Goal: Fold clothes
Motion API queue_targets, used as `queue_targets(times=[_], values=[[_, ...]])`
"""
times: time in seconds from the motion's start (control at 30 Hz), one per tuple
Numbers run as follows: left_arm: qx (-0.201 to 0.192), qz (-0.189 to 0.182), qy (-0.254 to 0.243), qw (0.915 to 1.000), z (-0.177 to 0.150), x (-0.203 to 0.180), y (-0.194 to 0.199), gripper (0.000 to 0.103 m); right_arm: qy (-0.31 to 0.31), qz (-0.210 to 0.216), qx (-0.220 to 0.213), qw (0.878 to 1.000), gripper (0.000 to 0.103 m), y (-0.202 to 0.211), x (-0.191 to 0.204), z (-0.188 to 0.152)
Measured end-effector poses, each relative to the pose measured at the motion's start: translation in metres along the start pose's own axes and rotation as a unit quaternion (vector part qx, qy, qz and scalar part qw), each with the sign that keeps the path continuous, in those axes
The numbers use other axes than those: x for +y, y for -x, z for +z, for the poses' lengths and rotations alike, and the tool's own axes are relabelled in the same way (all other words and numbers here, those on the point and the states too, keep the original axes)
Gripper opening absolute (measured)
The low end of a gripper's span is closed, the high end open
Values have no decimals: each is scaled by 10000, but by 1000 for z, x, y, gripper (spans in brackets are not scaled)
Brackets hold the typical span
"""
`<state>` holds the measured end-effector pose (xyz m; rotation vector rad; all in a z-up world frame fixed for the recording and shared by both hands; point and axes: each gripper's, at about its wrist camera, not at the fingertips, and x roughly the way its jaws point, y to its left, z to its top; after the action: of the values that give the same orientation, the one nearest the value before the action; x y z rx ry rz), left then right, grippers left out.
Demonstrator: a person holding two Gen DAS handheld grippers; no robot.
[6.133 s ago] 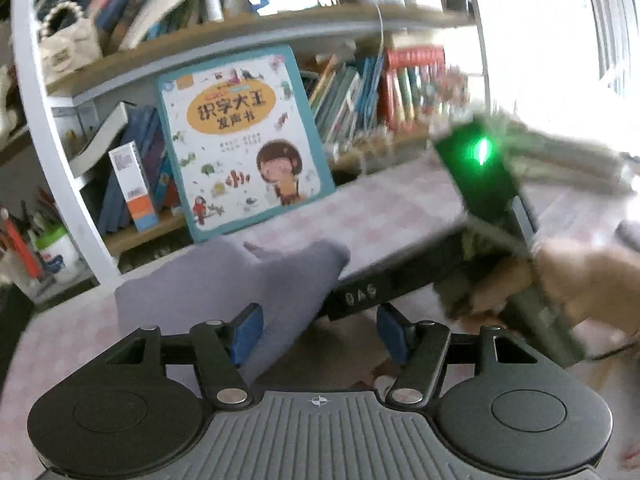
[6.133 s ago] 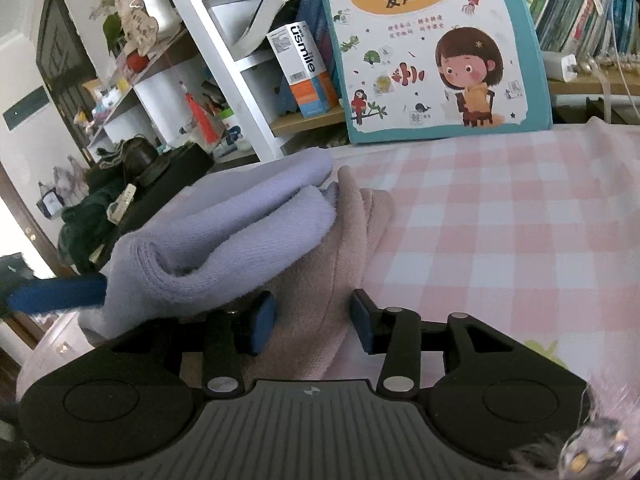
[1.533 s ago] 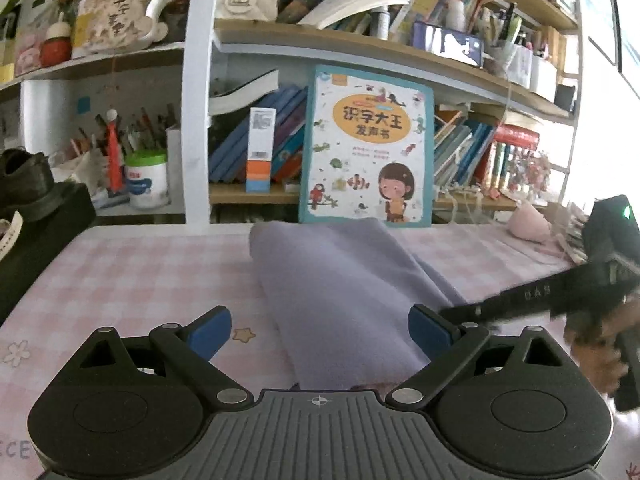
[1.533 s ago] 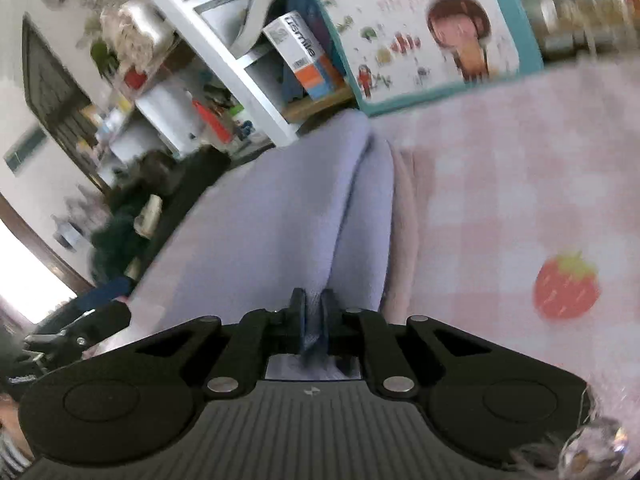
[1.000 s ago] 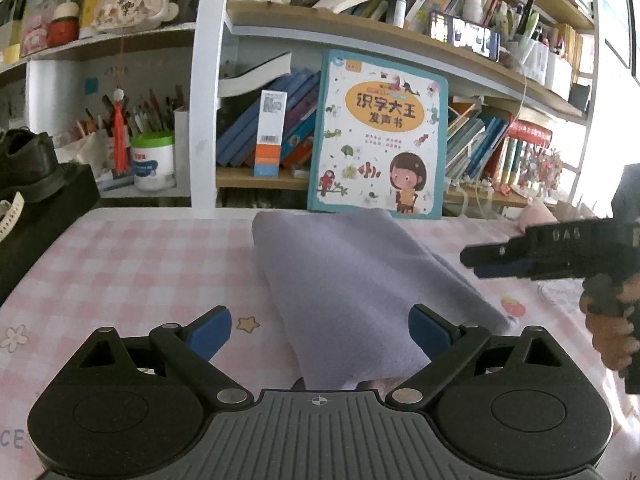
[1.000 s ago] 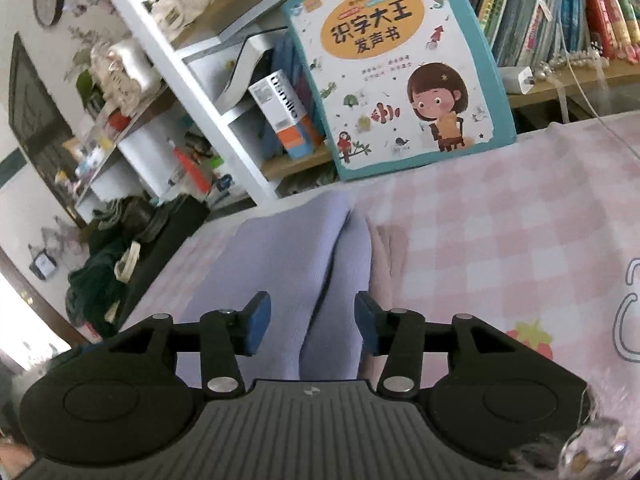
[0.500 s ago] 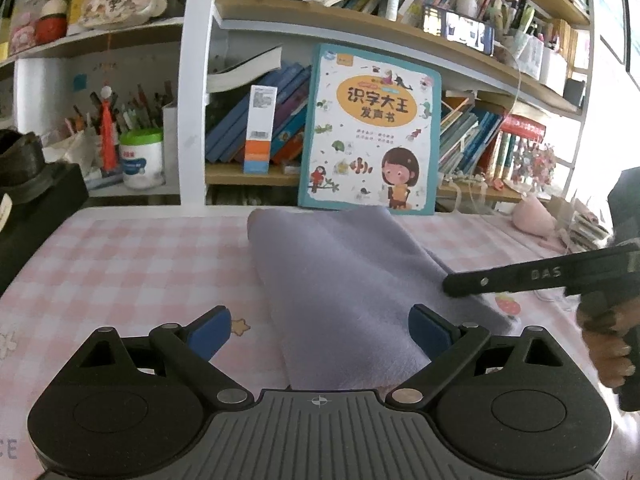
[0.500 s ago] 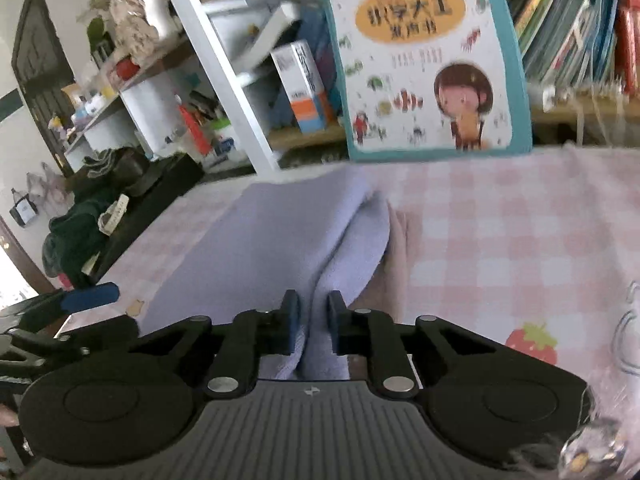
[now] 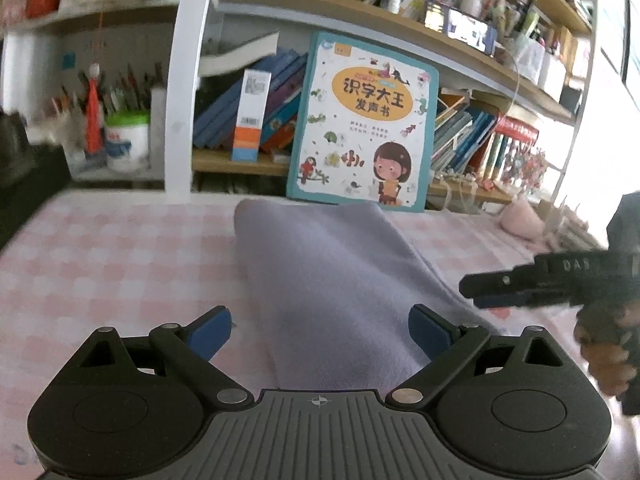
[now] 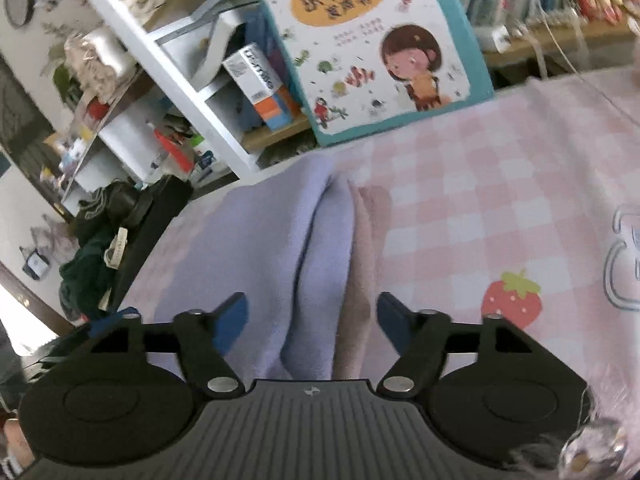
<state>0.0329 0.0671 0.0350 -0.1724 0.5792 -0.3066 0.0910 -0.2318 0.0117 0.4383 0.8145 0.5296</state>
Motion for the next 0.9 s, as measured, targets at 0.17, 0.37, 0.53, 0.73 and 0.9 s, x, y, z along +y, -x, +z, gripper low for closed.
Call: queue_targets(times=[0.17, 0.37, 0.53, 0.73, 0.9], values=[[231, -292, 620, 9974, 6, 22, -20, 96, -472, 92, 317, 9983, 78, -10, -12, -5], [600, -633, 1117, 9899, 8, 41, -50, 95, -452, 192, 408, 9980, 66, -21, -9, 0], [847, -927, 1313, 9834, 7, 44, -72, 93, -495, 286, 472, 9972, 60, -35, -10, 8], [793, -737, 907, 9900, 8, 29, -72, 83, 314, 39, 216, 9993, 36, -31, 9, 0], [825, -664, 222, 9941, 7, 4, -51, 78, 902, -238, 103, 9956, 33, -14, 27, -16]])
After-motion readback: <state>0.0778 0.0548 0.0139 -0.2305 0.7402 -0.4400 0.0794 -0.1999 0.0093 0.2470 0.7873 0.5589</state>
